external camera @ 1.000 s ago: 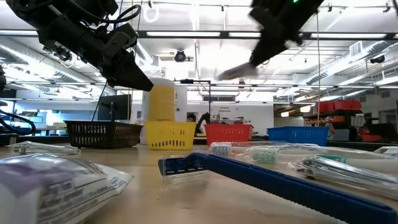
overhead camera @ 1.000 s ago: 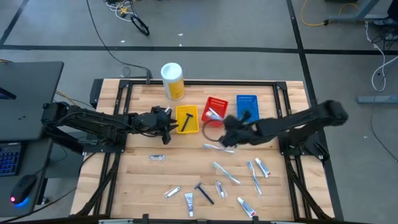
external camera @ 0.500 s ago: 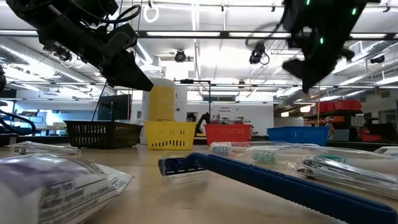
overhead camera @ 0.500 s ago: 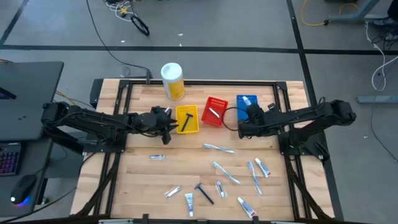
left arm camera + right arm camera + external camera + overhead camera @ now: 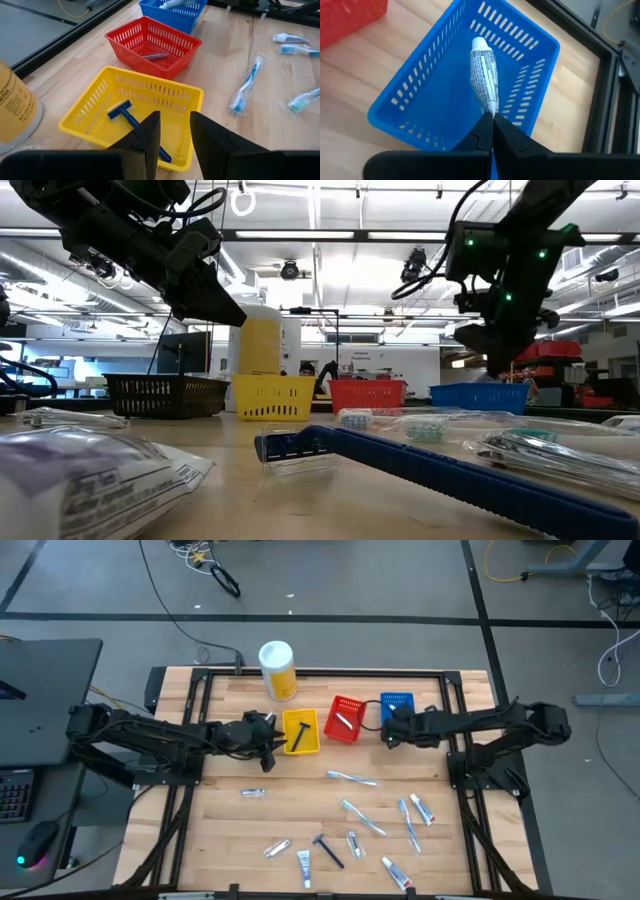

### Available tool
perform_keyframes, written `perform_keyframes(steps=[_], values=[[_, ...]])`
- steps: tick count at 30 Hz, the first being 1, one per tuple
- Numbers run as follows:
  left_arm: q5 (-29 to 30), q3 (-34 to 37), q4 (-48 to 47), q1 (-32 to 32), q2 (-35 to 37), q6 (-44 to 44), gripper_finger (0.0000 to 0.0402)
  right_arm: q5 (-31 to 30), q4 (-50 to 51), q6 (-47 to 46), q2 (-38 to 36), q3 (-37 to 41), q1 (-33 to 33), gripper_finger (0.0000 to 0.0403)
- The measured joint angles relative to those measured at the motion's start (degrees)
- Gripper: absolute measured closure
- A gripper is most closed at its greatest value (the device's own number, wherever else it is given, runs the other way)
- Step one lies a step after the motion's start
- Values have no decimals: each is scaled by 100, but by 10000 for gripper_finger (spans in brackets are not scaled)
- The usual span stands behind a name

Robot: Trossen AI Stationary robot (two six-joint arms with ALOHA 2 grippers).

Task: Pick & Place Travel size toiletries
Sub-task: Put the white toothpaste into the blue bin, then put the blue toothbrush into the black bin

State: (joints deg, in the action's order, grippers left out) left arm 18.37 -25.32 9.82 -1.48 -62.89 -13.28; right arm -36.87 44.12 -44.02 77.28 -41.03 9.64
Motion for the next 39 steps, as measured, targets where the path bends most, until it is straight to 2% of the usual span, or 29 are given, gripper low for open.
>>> perform_keyframes(steps=[5,9,16,22,26,28,33,39], values=[[0,0,0,1,0,0,288,177,-461,574,0,12,234,393],[0,0,0,2,0,0,288,248,-713,1028,0,12,373,370],[0,0,0,2,0,-1,288,252,-704,1184,0,-19,621,332],[2,0,0,2,0,0,288,252,-769,1301,0,-442,607,328],[1,0,0,2,0,0,288,321,-1372,1308,-2,-625,548,327],[2,0,0,2,0,0,288,652,-1913,1460,-2,-633,514,327],[0,0,0,2,0,-1,288,1920,-2939,2228,-2,-635,337,327],[0,0,0,1,0,-2,288,3180,-3246,2772,18,-636,-262,327]])
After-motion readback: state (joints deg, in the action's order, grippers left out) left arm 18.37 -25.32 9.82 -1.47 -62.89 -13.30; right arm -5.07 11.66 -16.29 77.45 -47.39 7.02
